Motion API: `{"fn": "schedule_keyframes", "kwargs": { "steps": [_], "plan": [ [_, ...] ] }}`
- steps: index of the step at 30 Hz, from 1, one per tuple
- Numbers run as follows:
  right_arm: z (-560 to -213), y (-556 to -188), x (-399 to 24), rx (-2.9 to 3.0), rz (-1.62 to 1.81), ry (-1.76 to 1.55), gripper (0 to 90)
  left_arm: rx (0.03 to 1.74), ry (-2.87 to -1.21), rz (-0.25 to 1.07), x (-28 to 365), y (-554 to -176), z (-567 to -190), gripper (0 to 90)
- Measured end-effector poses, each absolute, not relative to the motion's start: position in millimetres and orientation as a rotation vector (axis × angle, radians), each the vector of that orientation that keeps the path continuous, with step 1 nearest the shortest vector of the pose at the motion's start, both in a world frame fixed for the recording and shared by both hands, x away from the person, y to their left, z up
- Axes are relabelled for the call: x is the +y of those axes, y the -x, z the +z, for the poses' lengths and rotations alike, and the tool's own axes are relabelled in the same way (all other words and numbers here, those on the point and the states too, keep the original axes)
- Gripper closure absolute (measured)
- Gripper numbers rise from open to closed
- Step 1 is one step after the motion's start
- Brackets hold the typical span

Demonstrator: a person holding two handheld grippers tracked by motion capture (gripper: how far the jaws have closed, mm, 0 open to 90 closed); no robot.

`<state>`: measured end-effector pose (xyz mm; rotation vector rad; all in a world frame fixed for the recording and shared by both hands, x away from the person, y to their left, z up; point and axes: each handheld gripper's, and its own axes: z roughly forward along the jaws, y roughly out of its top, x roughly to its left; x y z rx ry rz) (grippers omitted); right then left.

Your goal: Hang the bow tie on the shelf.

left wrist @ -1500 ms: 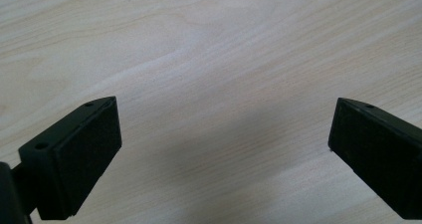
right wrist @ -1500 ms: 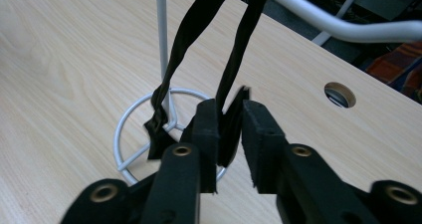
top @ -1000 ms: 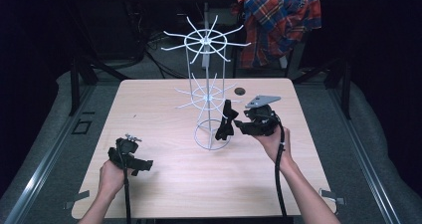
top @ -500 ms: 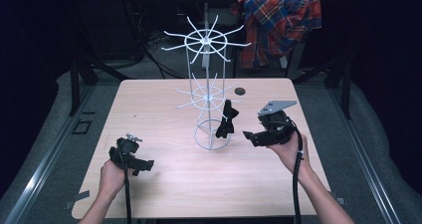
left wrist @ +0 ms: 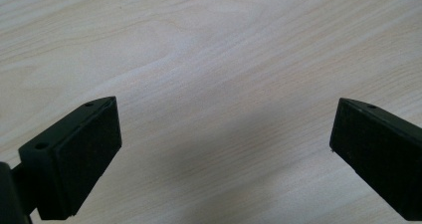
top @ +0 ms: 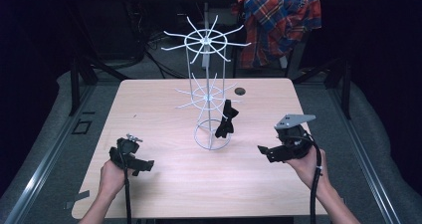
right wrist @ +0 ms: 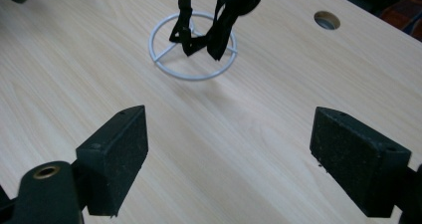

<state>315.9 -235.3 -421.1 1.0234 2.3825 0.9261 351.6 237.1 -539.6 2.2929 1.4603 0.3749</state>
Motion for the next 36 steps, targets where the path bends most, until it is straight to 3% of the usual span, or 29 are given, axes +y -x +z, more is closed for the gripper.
{"fn": "schedule_keyframes", "kwargs": {
  "steps": [18, 36],
  "plan": [
    [-459, -293, -267, 2.447, 0.809, -1.113, 13.3, 1.45, -2.318, 0.372, 235, -352, -541, 0.1],
    [-511, -300, -279, 2.526, 0.626, -1.187, 13.1, 1.382, -2.395, 0.349, 229, -352, -546, 0.1]
  ]
}}
